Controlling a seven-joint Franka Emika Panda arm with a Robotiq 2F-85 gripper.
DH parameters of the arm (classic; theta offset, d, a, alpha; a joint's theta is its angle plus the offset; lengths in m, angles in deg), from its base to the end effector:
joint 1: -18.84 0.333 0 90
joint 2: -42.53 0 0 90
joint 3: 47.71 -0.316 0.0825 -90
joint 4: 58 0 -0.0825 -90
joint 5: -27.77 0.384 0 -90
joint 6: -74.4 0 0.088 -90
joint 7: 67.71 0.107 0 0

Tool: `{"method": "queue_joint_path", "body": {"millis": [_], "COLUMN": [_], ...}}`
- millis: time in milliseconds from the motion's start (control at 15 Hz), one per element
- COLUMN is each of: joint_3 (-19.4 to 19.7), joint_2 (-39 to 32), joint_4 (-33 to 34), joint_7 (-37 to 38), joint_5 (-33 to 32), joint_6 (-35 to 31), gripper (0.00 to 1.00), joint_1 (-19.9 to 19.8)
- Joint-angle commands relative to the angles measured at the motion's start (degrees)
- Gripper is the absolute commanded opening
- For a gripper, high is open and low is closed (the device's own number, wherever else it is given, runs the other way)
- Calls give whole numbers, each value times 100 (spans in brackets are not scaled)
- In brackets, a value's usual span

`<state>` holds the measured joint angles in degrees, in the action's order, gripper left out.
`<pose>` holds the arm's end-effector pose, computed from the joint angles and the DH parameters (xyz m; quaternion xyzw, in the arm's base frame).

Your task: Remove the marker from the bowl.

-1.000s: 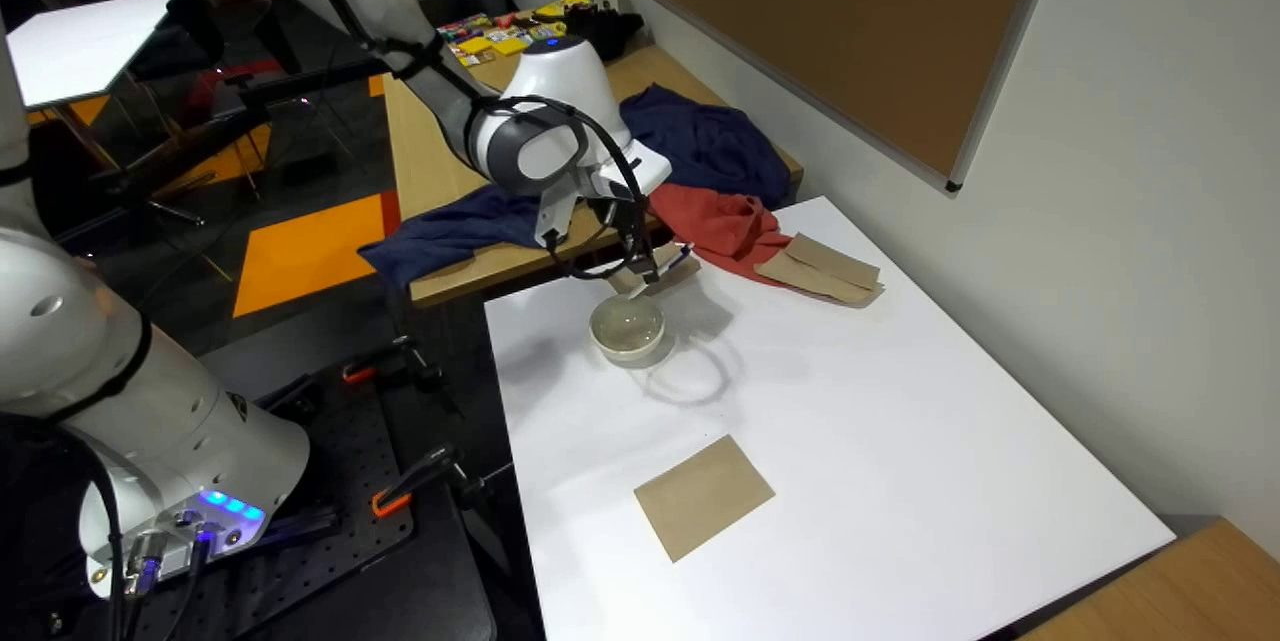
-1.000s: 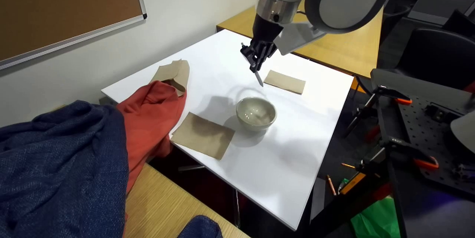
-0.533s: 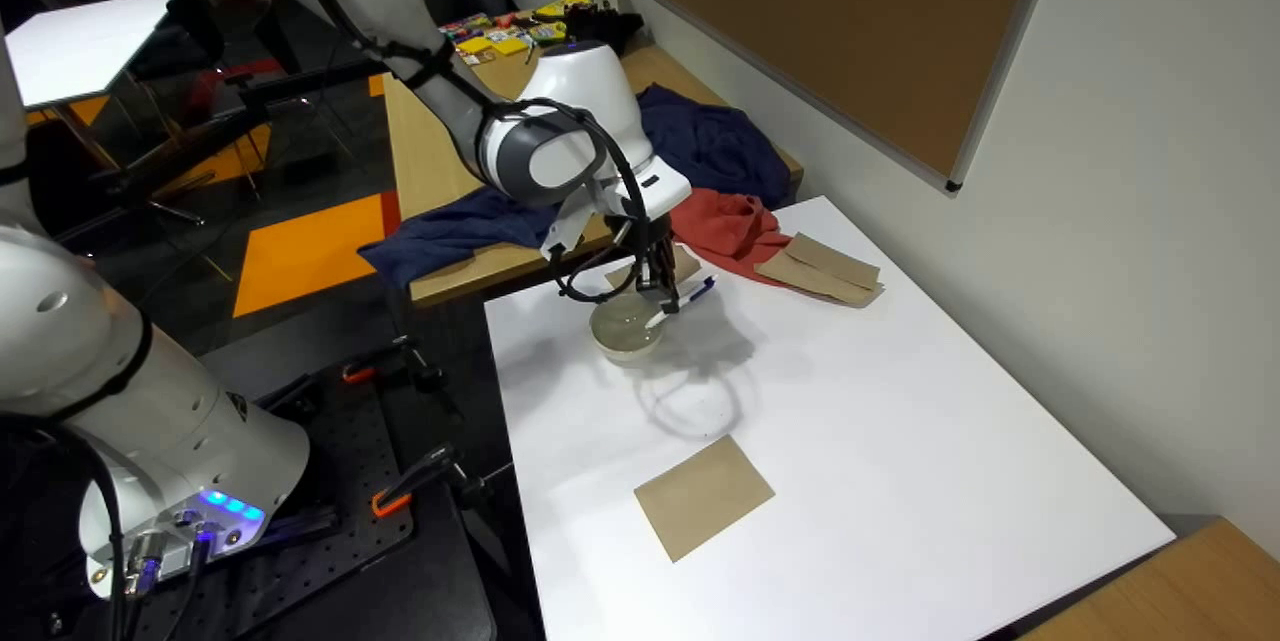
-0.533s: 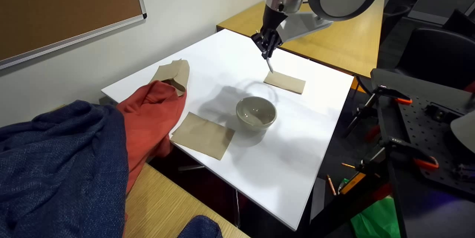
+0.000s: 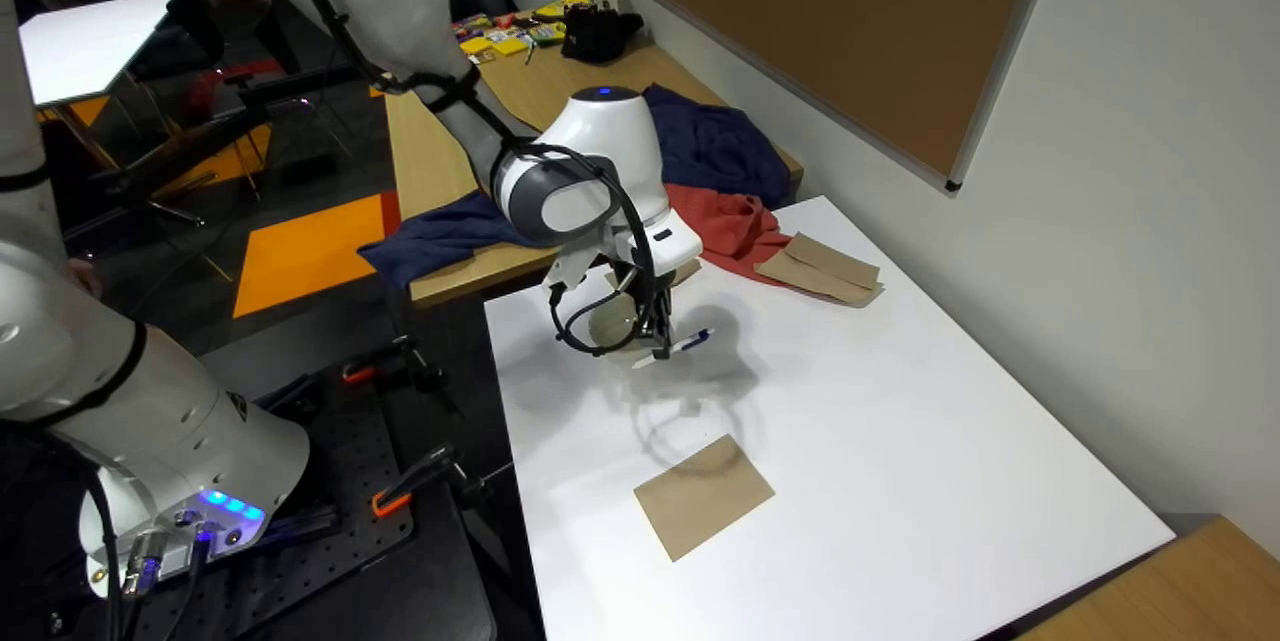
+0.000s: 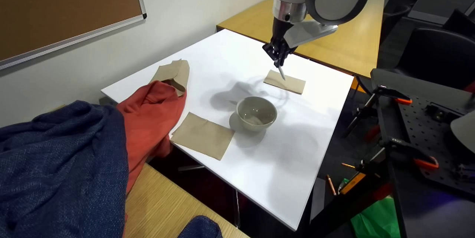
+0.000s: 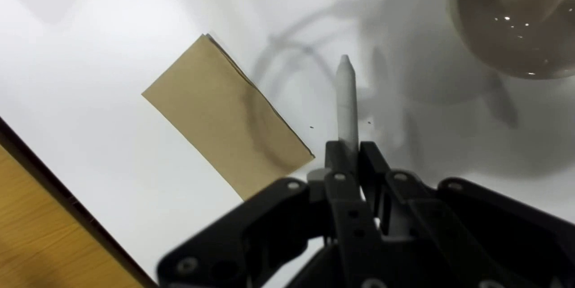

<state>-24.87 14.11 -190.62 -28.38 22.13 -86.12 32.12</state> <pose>0.5115 -0.0937 0.1470 0.9312 -0.3476 0.0380 0.1031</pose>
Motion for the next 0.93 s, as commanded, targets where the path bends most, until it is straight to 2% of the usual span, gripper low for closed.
{"method": "queue_joint_path", "body": {"millis": [0, 333, 667, 733, 800, 867], "joint_3": [-553, -1078, -1240, -1277, -1293, -1322], "joint_2": [-242, -719, -1122, -1168, -1214, -1240], "joint_4": [213, 519, 852, 897, 945, 977], "joint_7": [-573, -1372, -1733, -1785, -1833, -1858], "joint_5": [248, 720, 993, 1037, 1070, 1100], "joint_6": [109, 92, 151, 152, 161, 158], "gripper": [3, 3, 3, 18, 38, 45], "joint_1": [-616, -1162, -1370, -1409, -1426, -1451]}}
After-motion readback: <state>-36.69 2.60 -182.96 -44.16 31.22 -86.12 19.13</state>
